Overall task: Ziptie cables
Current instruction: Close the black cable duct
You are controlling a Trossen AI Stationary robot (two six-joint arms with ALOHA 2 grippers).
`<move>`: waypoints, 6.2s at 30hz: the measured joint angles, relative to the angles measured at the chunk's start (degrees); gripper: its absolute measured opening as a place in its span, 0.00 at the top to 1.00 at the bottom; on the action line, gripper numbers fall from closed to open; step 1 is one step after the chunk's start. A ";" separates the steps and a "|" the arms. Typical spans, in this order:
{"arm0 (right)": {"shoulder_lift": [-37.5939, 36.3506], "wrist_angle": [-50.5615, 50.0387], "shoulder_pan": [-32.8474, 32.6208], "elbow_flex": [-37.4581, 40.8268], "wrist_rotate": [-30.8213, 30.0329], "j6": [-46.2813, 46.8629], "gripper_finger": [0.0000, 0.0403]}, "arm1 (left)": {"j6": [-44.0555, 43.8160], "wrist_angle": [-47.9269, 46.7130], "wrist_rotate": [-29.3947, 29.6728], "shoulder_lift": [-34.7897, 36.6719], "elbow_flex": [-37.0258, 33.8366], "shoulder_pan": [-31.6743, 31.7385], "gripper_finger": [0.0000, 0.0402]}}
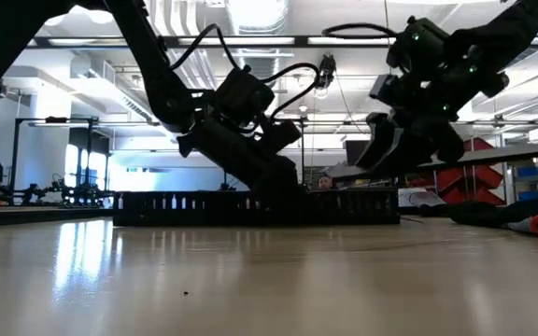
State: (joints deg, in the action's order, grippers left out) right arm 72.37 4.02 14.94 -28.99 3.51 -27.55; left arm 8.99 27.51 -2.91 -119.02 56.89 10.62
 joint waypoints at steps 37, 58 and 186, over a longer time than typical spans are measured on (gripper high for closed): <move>6.66 -7.47 3.82 -10.72 3.87 1.09 0.46 | 2.33 -5.23 -2.43 -0.20 -0.47 -3.40 0.44; 14.41 -20.50 15.89 -14.12 38.49 20.85 0.46 | 0.68 -5.16 -0.79 -0.20 -0.47 -3.22 0.42; 23.53 8.70 0.10 -15.21 6.06 13.41 0.46 | -2.01 -1.11 -1.08 8.46 -8.35 1.90 0.44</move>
State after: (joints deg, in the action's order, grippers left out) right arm 95.90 12.72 15.04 -44.20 9.57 -14.14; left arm 6.98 26.40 -3.99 -110.56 48.54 12.52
